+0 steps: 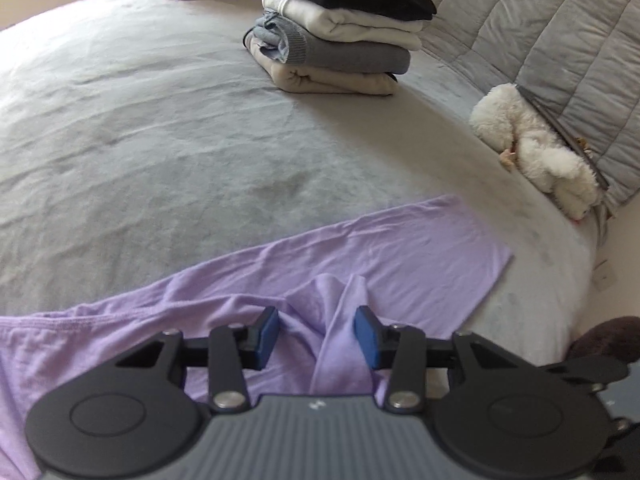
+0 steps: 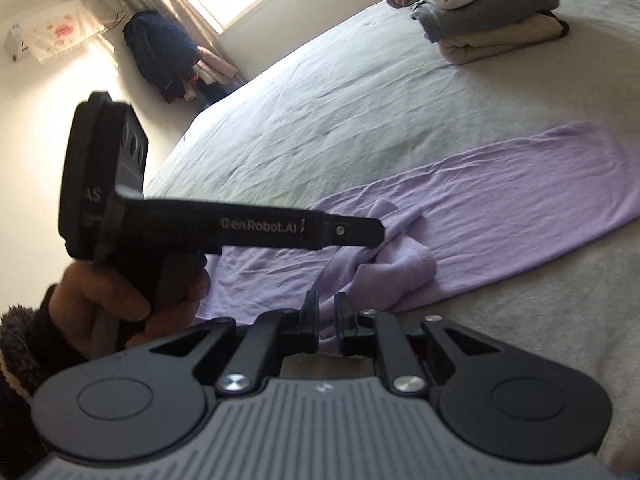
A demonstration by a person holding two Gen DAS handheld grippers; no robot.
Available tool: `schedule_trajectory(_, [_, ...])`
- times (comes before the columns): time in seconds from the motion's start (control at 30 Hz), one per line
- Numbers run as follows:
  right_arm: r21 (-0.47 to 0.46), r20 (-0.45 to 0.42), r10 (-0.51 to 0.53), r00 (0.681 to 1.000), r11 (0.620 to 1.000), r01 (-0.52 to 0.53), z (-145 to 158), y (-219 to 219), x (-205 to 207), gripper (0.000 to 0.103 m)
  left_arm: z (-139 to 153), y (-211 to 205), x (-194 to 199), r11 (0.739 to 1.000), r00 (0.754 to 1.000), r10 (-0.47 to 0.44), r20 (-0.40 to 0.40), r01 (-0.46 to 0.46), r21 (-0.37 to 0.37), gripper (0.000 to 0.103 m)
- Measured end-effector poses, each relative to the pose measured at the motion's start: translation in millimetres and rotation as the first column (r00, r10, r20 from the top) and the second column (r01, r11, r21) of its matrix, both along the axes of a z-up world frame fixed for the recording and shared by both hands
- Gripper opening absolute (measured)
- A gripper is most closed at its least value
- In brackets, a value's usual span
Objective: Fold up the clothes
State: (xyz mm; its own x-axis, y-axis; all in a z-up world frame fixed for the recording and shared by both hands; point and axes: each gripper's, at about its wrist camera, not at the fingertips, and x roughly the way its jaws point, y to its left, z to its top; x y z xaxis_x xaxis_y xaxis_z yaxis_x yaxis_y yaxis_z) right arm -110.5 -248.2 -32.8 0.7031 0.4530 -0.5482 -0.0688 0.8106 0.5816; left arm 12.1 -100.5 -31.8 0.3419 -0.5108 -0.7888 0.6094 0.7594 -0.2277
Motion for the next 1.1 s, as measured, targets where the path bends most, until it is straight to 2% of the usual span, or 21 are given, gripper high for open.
schedule_trajectory(0.03, [0.006,0.004,-0.009,1.0,1.0,0.009,1,-3,-2,0.02,0,-1,-1,1.0,1.0,0.008,0.014,-0.008,0.012,0.043])
schedule_trajectory(0.07, [0.011,0.008,-0.019,1.0,1.0,0.019,2,-6,-4,0.034,1,-2,-2,1.0,0.999,0.016,0.028,-0.017,0.023,0.043])
schedule_trajectory(0.1, [0.015,0.012,-0.028,1.0,1.0,0.028,3,-8,-5,0.039,1,-2,-3,0.999,0.999,0.016,0.034,-0.017,0.028,0.043])
schedule_trajectory(0.33, [0.046,-0.001,-0.069,0.998,0.997,0.069,2,-21,-6,0.04,-3,-4,-8,0.997,0.999,0.04,0.033,-0.042,0.059,0.04])
schedule_trajectory(0.37, [0.054,-0.008,-0.072,0.997,0.996,0.073,1,-22,-5,0.04,-2,-3,-9,0.997,0.998,0.045,0.032,-0.047,0.057,0.03])
schedule_trajectory(0.4, [0.056,-0.013,-0.076,0.997,0.995,0.076,0,-22,-4,0.04,-2,-2,-10,0.997,0.998,0.048,0.029,-0.05,0.055,0.014])
schedule_trajectory(0.43, [0.054,-0.015,-0.081,0.997,0.995,0.081,-1,-22,-4,0.04,-2,-1,-11,0.997,0.998,0.052,0.028,-0.054,0.057,0.008])
schedule_trajectory(0.57, [0.057,-0.025,-0.105,0.994,0.993,0.106,-1,-27,-3,0.04,1,9,-17,0.992,0.993,0.096,0.067,-0.101,0.075,0.001])
schedule_trajectory(0.67, [0.063,-0.044,-0.132,0.99,0.989,0.134,-4,-32,-2,0.039,2,19,-16,0.985,0.987,0.141,0.074,-0.147,0.091,0.001])
schedule_trajectory(0.77, [0.075,-0.066,-0.151,0.986,0.985,0.156,-7,-36,-1,0.039,3,30,-12,0.984,0.985,0.167,0.044,-0.169,0.059,0.003])
schedule_trajectory(0.83, [0.082,-0.074,-0.158,0.985,0.983,0.164,-8,-38,-1,0.039,3,36,-8,0.982,0.982,0.187,0.007,-0.187,0.008,0.012])
schedule_trajectory(0.9, [0.08,-0.076,-0.163,0.984,0.982,0.169,-7,-38,-1,0.039,2,41,-3,0.976,0.977,0.209,-0.038,-0.211,-0.051,0.036])
schedule_trajectory(0.93, [0.079,-0.077,-0.164,0.984,0.982,0.169,-7,-38,-1,0.039,2,43,0,0.972,0.974,0.22,-0.059,-0.224,-0.077,0.038])
schedule_trajectory(1.03, [0.074,-0.079,-0.156,0.985,0.984,0.162,-8,-37,0,0.039,-6,38,9,0.968,0.969,0.222,-0.108,-0.232,-0.097,0.038])
schedule_trajectory(1.1, [0.071,-0.08,-0.152,0.985,0.985,0.157,-9,-36,1,0.039,-11,33,11,0.967,0.965,0.232,-0.123,-0.242,-0.074,0.032])
